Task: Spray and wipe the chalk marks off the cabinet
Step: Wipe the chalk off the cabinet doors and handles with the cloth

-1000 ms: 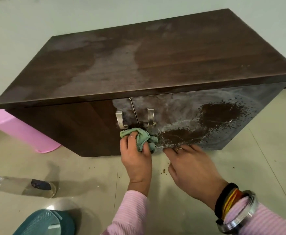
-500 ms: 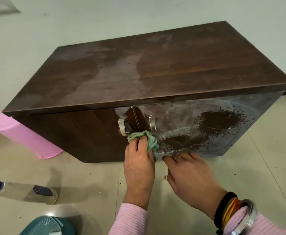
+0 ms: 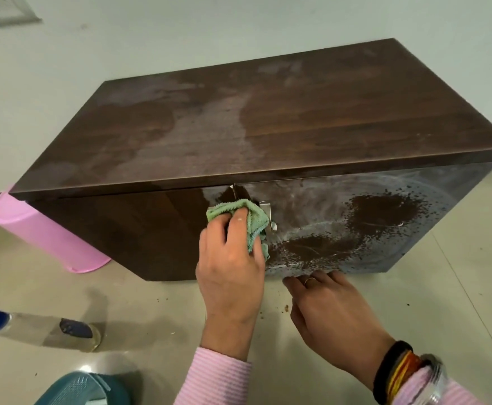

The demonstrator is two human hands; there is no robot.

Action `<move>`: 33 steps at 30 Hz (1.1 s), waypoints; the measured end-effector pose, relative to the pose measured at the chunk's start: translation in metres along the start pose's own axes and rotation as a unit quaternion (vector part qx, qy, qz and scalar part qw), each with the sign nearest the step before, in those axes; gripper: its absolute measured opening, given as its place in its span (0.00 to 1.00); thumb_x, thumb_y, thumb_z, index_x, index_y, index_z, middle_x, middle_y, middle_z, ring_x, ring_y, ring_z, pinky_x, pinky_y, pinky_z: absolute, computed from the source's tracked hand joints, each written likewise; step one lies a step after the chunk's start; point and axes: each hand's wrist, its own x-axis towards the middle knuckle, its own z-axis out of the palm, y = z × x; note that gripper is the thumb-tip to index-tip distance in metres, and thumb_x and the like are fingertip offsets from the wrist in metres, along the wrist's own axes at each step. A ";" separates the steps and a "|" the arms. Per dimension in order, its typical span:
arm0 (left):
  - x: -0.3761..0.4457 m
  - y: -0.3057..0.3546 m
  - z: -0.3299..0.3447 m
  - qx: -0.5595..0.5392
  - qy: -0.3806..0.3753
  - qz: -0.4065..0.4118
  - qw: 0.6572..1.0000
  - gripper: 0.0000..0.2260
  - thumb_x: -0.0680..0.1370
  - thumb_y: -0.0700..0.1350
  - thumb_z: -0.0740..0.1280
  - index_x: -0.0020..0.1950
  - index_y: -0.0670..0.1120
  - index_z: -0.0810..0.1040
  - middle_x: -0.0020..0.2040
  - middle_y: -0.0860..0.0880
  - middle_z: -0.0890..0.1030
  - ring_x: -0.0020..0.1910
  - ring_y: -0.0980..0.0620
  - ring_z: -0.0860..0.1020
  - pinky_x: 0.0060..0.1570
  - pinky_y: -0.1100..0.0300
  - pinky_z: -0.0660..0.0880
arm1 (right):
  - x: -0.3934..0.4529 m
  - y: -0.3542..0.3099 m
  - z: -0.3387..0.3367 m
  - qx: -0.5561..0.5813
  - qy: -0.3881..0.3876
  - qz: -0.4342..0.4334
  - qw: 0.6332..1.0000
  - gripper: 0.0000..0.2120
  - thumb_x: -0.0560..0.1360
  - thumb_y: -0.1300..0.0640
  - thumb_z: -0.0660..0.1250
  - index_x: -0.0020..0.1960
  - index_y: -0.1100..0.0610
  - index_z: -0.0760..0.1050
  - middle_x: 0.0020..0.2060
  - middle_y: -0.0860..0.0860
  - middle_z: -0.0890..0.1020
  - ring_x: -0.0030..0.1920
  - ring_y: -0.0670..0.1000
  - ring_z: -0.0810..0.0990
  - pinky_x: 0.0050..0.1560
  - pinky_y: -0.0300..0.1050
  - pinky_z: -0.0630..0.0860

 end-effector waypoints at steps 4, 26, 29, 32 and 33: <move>0.012 0.006 -0.012 -0.030 0.042 -0.018 0.999 0.17 0.72 0.42 0.75 0.60 0.41 0.81 0.54 0.43 0.80 0.52 0.48 0.79 0.53 0.64 0.73 | 0.001 0.001 -0.003 0.029 0.028 0.013 0.999 0.15 0.68 0.52 0.70 0.54 0.53 0.79 0.34 0.48 0.82 0.36 0.53 0.79 0.38 0.48 0.77; -0.003 -0.009 -0.013 -0.045 0.000 0.027 0.999 0.20 0.72 0.38 0.74 0.63 0.40 0.80 0.55 0.42 0.79 0.53 0.44 0.79 0.50 0.51 0.81 | 0.036 -0.021 -0.056 0.237 0.171 0.047 0.955 0.10 0.80 0.51 0.61 0.59 0.51 0.74 0.46 0.47 0.82 0.45 0.50 0.79 0.45 0.48 0.78; 0.007 -0.006 -0.015 -0.064 0.075 0.017 0.995 0.19 0.73 0.37 0.75 0.63 0.38 0.80 0.56 0.40 0.79 0.53 0.44 0.80 0.54 0.56 0.80 | 0.042 -0.020 -0.057 0.232 0.177 0.043 0.955 0.08 0.80 0.52 0.62 0.58 0.52 0.73 0.46 0.48 0.81 0.45 0.52 0.79 0.44 0.49 0.78; 0.006 -0.009 -0.012 -0.063 0.051 0.015 0.997 0.17 0.75 0.42 0.73 0.63 0.40 0.80 0.54 0.42 0.79 0.51 0.46 0.80 0.50 0.57 0.80 | 0.039 -0.023 -0.054 0.246 0.167 0.045 0.954 0.09 0.80 0.52 0.62 0.59 0.52 0.73 0.48 0.48 0.81 0.46 0.51 0.79 0.45 0.50 0.78; -0.001 -0.012 -0.010 -0.068 0.033 0.015 0.997 0.17 0.75 0.44 0.73 0.62 0.41 0.80 0.54 0.43 0.80 0.50 0.47 0.80 0.49 0.57 0.80 | 0.038 -0.024 -0.055 0.252 0.165 0.046 0.952 0.10 0.80 0.52 0.61 0.60 0.51 0.73 0.48 0.48 0.81 0.46 0.51 0.79 0.46 0.50 0.79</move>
